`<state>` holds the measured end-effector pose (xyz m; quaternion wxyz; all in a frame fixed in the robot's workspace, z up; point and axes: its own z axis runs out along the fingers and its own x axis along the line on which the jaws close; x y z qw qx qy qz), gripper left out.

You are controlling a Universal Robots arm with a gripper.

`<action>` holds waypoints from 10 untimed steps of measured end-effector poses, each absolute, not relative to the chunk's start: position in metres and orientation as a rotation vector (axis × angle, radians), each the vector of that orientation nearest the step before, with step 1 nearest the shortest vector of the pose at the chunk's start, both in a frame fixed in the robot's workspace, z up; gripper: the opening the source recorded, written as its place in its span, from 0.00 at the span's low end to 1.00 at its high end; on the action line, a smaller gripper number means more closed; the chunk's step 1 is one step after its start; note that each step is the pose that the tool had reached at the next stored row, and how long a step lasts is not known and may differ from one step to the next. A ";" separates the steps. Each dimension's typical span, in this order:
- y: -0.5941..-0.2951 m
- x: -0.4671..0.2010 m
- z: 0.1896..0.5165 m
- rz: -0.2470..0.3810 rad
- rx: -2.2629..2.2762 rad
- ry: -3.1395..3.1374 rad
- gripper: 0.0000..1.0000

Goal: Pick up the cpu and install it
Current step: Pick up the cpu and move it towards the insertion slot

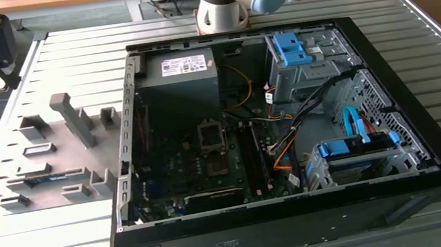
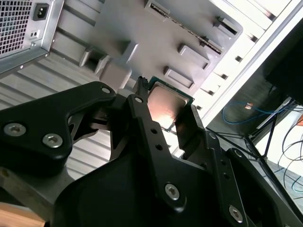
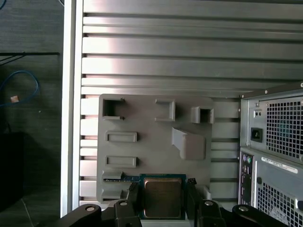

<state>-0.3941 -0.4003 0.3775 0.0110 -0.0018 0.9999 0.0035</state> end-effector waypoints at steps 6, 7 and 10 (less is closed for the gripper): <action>-0.400 -0.382 0.377 0.011 -0.006 3.120 0.47; -0.400 -0.380 0.377 0.011 -0.006 3.120 0.47; -0.400 -0.374 0.377 0.011 -0.006 3.120 0.47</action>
